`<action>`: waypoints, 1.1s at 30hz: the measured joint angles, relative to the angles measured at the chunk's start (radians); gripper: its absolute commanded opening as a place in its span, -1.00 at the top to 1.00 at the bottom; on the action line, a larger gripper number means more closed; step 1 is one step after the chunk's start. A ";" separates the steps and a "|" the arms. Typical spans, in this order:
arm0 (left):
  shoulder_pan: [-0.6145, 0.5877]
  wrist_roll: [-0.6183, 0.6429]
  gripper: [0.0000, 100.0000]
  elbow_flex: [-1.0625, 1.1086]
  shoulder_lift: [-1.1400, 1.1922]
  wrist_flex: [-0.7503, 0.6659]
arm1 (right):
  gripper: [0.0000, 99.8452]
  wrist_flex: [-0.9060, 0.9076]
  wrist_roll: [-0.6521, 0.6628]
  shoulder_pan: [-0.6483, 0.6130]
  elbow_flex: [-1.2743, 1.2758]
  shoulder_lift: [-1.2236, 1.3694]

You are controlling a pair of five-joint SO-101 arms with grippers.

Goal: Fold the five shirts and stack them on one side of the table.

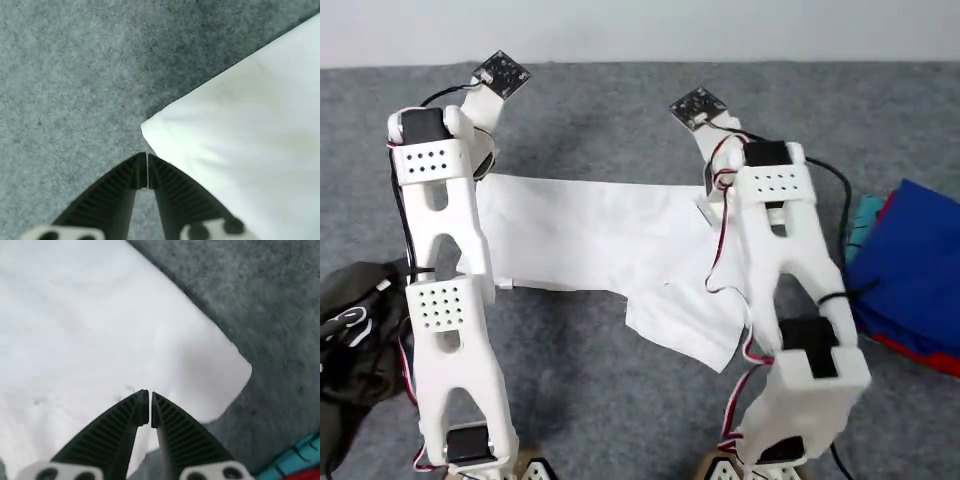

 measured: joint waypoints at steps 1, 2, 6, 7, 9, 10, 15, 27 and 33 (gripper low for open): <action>0.000 0.000 0.97 0.014 -0.012 0.000 | 0.97 0.031 0.000 0.003 0.000 -0.025; 0.003 0.000 0.97 0.035 -0.032 0.000 | 0.97 0.060 0.000 0.006 0.000 -0.049; 0.044 0.009 0.97 0.167 -0.153 0.000 | 0.97 0.155 0.000 0.035 0.000 -0.137; 0.061 0.021 0.97 0.207 -0.190 0.000 | 0.97 0.169 0.000 0.060 0.000 -0.157; 0.104 0.051 0.97 0.287 -0.264 0.000 | 0.97 0.192 0.000 0.120 0.000 -0.198; 0.130 0.061 0.97 0.330 -0.299 0.000 | 0.97 0.199 0.000 0.153 0.000 -0.216; 0.316 0.072 0.97 0.543 -0.446 0.000 | 0.97 0.241 0.000 0.336 0.000 -0.301; 0.744 0.104 0.56 0.890 -0.606 0.000 | 0.97 0.259 0.000 0.770 0.000 -0.334; 0.868 0.181 0.52 0.994 -0.606 -0.002 | 0.97 0.279 0.000 0.855 0.000 -0.334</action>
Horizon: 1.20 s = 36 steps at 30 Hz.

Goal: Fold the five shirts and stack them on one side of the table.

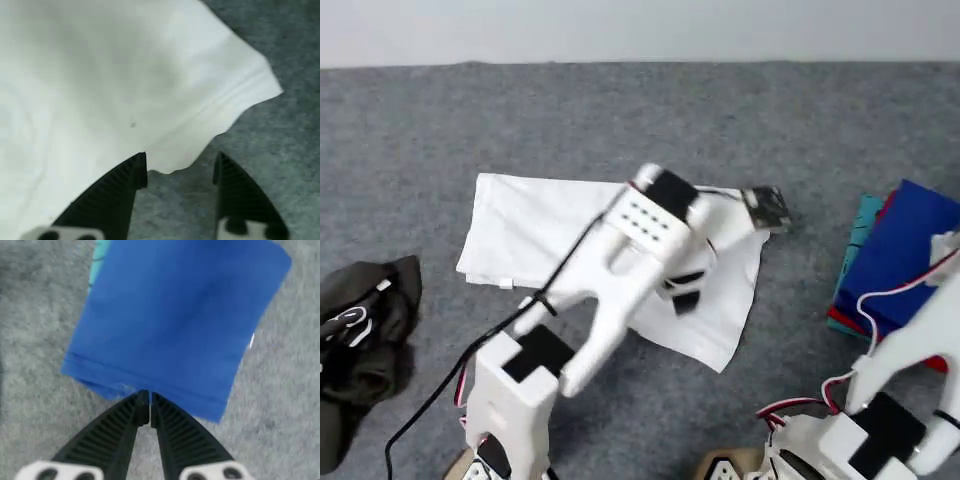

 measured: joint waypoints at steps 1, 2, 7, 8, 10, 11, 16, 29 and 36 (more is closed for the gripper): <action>0.017 0.002 0.52 0.021 0.000 -0.012 | 0.97 0.008 0.000 0.003 0.000 0.000; 0.034 0.002 0.52 0.046 0.000 -0.026 | 0.97 0.018 0.000 0.003 0.000 0.000; 0.084 0.008 0.52 0.172 0.000 -0.143 | 0.97 0.035 0.000 0.003 0.000 0.000; 0.086 0.008 0.52 0.193 0.000 -0.166 | 0.97 0.035 0.000 0.003 0.000 0.000; 0.086 0.008 0.52 0.230 0.000 -0.209 | 0.97 0.035 0.000 0.003 0.000 0.000; 0.084 0.008 0.52 0.236 0.000 -0.219 | 0.97 0.035 0.000 0.003 0.000 0.000; 0.087 0.012 0.53 0.236 0.089 -0.241 | 0.97 0.035 0.000 0.003 0.000 0.000; 0.092 0.043 0.88 0.137 0.229 -0.249 | 0.97 0.035 0.000 0.005 0.000 0.000; 0.094 0.043 0.97 0.137 0.190 -0.229 | 0.97 0.035 0.000 0.034 0.000 0.000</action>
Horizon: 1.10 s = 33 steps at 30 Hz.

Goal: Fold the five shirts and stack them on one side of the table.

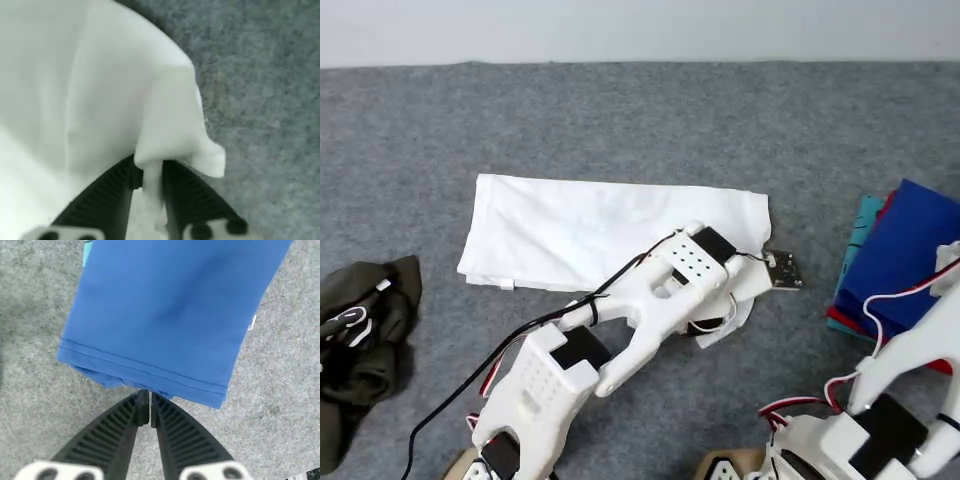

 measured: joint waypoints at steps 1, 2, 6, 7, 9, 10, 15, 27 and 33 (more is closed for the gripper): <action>0.000 0.000 0.97 0.000 -0.021 0.003 | 0.97 0.000 0.000 0.002 0.000 0.000; 0.000 0.000 0.97 0.000 -0.048 0.005 | 0.97 0.000 0.000 0.002 0.000 0.000; -0.006 0.000 0.97 0.000 -0.127 0.008 | 0.97 0.000 0.000 0.002 0.000 0.000; -0.006 0.000 0.96 0.000 -0.132 0.008 | 0.97 0.000 0.000 0.002 0.000 0.000; -0.009 0.000 0.96 0.000 -0.135 0.002 | 0.97 0.000 0.000 0.002 0.000 0.000; -0.015 0.000 0.96 0.000 -0.135 -0.009 | 0.97 0.000 0.000 0.002 0.000 0.000; -0.075 0.000 0.96 0.000 -0.130 -0.095 | 0.97 0.000 0.000 0.002 0.000 0.000; -0.190 -0.061 0.62 -0.083 -0.057 -0.226 | 0.97 0.014 0.000 0.002 0.000 0.000; -0.226 -0.074 0.62 -0.138 -0.012 -0.273 | 0.97 0.014 0.000 0.002 0.000 0.000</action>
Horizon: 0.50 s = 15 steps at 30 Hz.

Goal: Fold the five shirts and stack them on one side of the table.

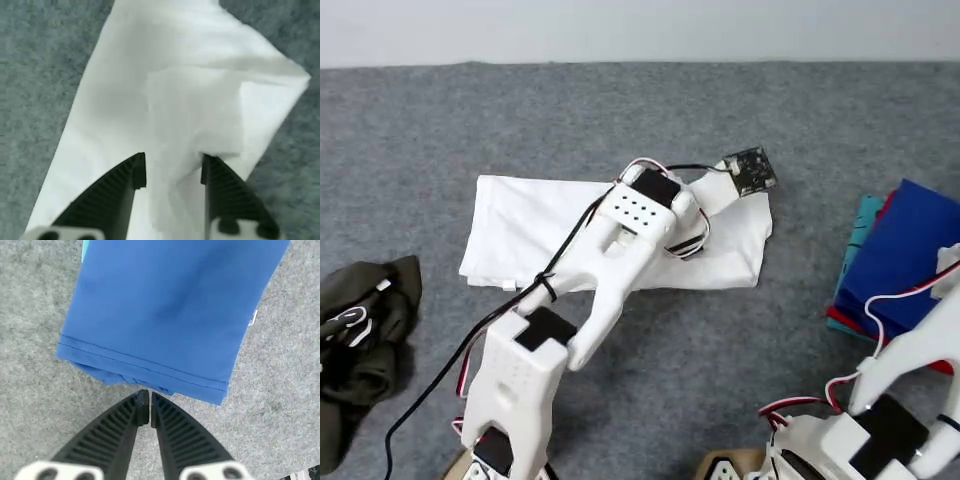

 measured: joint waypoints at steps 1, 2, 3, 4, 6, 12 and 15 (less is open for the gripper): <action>-0.002 -0.009 0.62 -0.005 0.021 -0.005 | 0.97 0.000 0.000 0.000 0.000 0.000; -0.002 -0.009 0.62 -0.012 0.044 -0.006 | 0.97 0.000 0.000 0.000 0.000 0.000; -0.003 -0.012 0.62 -0.021 0.072 -0.006 | 0.97 0.000 0.000 0.000 0.000 0.000; -0.008 -0.017 0.62 -0.034 0.095 -0.006 | 0.97 0.000 0.000 0.000 0.000 0.000; -0.018 -0.017 0.62 -0.075 0.135 -0.006 | 0.97 0.006 0.000 0.000 0.000 0.000; -0.057 -0.023 0.62 -0.299 0.184 0.095 | 0.97 0.026 0.000 0.000 0.000 -0.005; -0.057 -0.023 0.62 -0.430 0.198 0.180 | 0.97 0.034 0.000 0.000 0.000 -0.005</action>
